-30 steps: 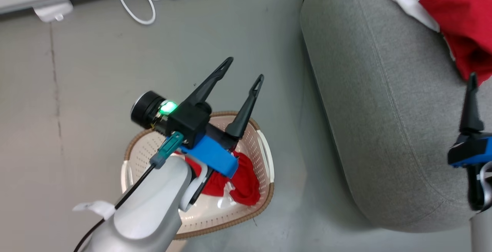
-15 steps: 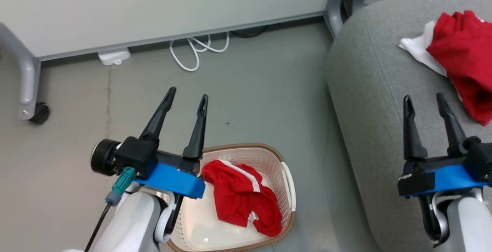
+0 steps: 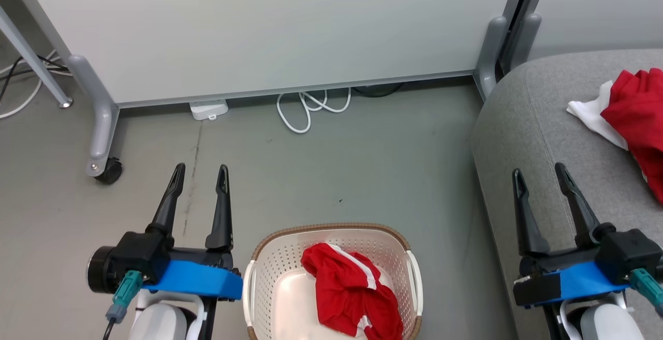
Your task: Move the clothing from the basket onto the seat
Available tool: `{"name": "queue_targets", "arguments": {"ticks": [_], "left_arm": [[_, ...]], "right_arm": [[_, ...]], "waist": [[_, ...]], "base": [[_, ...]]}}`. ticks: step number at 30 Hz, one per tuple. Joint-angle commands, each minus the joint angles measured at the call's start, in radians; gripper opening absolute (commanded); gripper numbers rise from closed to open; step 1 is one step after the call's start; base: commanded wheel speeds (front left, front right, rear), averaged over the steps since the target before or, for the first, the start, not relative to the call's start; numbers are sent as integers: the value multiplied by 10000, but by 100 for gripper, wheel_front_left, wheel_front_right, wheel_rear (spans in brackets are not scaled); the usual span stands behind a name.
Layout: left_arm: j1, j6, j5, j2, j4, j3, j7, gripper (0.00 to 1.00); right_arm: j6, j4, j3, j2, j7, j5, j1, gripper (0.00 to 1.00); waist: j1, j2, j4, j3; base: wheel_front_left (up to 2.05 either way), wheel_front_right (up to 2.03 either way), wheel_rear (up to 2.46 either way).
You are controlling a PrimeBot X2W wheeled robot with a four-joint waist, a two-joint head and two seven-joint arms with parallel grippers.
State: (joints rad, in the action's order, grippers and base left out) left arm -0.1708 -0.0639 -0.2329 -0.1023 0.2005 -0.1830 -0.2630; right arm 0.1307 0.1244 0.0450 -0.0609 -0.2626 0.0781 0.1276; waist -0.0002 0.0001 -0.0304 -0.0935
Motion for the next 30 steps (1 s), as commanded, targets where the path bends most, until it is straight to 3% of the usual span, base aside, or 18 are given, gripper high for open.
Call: {"name": "queue_targets", "arguments": {"ticks": [1,30], "left_arm": [[205,-94,140,57,-50,223,-26,100],[1142,-592,773,497,-56,1166,-26,100]], "right_arm": [[1,-53,-7,54,-34,-86,-281,100],[3,16,-222,113,-34,206,-1124,100]], "waist": [[2,-1,-83,147],[2,-1,-90,676]], "base": [[0,0,0],[0,0,0]]}}
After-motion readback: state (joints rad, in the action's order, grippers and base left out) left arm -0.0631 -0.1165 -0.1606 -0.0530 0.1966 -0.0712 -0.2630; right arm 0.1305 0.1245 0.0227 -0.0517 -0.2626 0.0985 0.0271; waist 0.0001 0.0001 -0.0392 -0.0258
